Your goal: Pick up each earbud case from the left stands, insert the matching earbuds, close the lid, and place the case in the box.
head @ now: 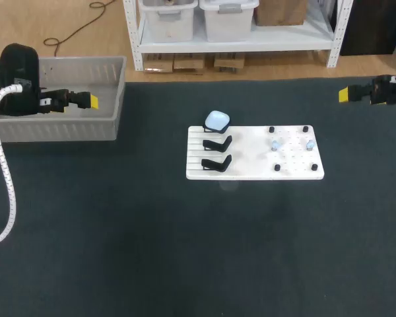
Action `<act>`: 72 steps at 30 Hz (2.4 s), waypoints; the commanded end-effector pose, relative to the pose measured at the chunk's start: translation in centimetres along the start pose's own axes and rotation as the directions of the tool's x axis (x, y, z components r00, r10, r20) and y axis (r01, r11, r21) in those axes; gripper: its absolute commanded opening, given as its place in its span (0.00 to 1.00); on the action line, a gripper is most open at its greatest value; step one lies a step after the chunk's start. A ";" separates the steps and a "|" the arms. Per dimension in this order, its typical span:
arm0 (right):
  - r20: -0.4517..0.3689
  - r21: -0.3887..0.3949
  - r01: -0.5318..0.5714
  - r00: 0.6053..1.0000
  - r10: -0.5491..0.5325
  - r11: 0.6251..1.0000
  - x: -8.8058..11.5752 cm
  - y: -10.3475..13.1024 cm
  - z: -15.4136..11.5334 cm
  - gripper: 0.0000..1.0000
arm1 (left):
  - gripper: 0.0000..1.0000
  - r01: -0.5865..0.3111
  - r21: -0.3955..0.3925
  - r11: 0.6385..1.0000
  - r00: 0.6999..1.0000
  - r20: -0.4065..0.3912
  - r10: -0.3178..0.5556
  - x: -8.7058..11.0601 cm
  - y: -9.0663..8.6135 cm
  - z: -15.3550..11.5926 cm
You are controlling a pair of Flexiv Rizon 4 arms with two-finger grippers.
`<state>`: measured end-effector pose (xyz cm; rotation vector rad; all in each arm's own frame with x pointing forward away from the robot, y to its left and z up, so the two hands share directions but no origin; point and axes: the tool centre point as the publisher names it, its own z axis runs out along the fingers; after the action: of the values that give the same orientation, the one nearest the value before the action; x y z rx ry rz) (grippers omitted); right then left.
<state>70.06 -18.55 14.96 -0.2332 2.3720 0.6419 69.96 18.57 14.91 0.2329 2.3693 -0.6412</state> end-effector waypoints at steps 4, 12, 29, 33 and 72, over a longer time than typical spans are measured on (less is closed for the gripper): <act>-0.001 0.000 0.000 1.000 0.000 1.000 0.0 0.0 0.0 1.00 | 1.00 0.001 -0.007 1.000 1.000 -0.005 -0.001 -0.1 -0.1 0.0; -0.001 0.000 0.000 1.000 0.000 1.000 0.0 0.0 0.0 1.00 | 1.00 0.001 -0.007 1.000 1.000 -0.005 -0.001 -0.1 -0.1 0.0; -0.001 0.000 0.000 1.000 0.000 1.000 0.0 0.0 0.0 1.00 | 1.00 -0.178 0.093 0.980 0.971 0.179 0.160 -2.8 -2.4 -2.1; -0.001 0.000 0.000 1.000 0.000 1.000 0.0 0.0 0.0 1.00 | 1.00 -0.280 0.151 0.948 0.945 0.216 0.245 -3.7 -3.3 -2.4; -0.001 0.000 0.000 1.000 0.000 1.000 0.0 0.0 0.0 1.00 | 1.00 -0.733 0.608 0.307 0.609 0.383 0.695 -2.9 -10.6 7.1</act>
<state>70.06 -18.55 14.96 -0.2331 2.3721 0.6419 71.54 6.93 16.89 1.4393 1.5546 -0.9378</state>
